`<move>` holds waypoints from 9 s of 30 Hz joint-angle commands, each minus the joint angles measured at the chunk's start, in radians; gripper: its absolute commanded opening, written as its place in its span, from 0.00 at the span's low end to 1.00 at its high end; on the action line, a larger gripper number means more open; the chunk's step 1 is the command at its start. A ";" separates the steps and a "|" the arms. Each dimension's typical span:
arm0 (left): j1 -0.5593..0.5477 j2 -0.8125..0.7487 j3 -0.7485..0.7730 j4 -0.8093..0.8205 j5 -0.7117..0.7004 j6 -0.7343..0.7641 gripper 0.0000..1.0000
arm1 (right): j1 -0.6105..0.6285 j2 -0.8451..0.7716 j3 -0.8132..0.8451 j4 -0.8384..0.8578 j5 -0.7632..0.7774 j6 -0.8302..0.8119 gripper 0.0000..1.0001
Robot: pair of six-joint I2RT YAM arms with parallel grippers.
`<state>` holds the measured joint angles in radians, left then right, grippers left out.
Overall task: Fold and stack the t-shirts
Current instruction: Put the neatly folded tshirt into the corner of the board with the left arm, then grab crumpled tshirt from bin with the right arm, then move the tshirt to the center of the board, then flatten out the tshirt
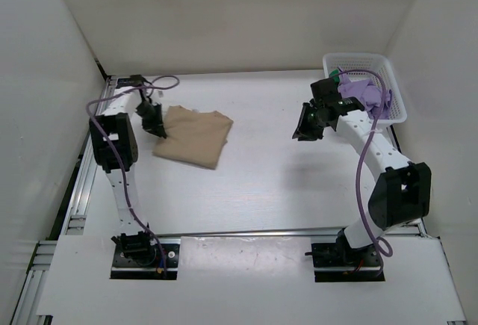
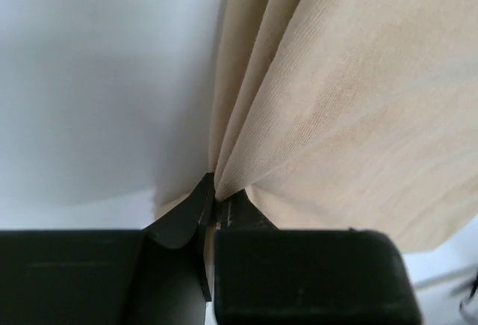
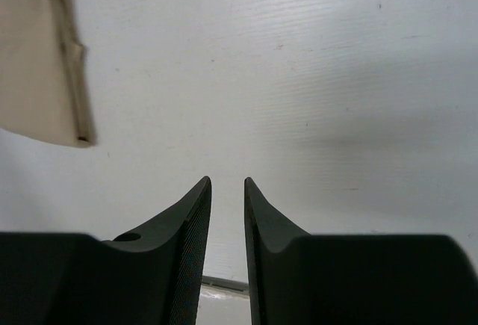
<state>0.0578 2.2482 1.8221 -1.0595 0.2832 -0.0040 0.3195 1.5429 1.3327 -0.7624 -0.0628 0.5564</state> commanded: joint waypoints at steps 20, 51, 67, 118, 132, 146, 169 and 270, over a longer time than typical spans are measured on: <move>0.272 0.353 0.594 0.406 -0.482 0.004 0.10 | -0.017 0.275 0.367 -0.267 0.070 -0.076 0.30; 0.078 -0.279 0.062 0.512 -0.619 0.004 1.00 | -0.341 0.453 0.752 -0.108 0.391 -0.037 0.72; -0.107 -0.653 -0.285 0.044 -0.352 0.004 1.00 | -0.474 0.783 0.904 0.066 0.509 0.057 0.30; -0.254 -0.932 -0.599 -0.080 -0.262 0.004 1.00 | 0.132 0.157 0.174 0.094 0.169 0.065 0.81; -0.650 -0.793 -0.968 0.050 -0.256 0.004 0.93 | 0.142 0.425 0.243 0.137 -0.014 0.135 0.80; -0.601 -0.794 -1.006 0.085 -0.242 0.004 0.10 | 0.194 0.707 0.399 0.137 -0.187 0.286 0.31; -0.545 -0.849 -0.800 -0.033 -0.355 0.004 0.70 | 0.141 -0.179 -0.117 -0.140 0.184 0.149 0.63; -0.098 -0.628 0.212 0.268 -0.535 0.004 0.10 | -0.243 0.212 0.872 0.185 -0.149 0.175 0.00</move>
<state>-0.0429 1.6882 1.9404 -0.8722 -0.1287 -0.0036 0.1230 1.8805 2.2539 -0.7727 -0.1093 0.6537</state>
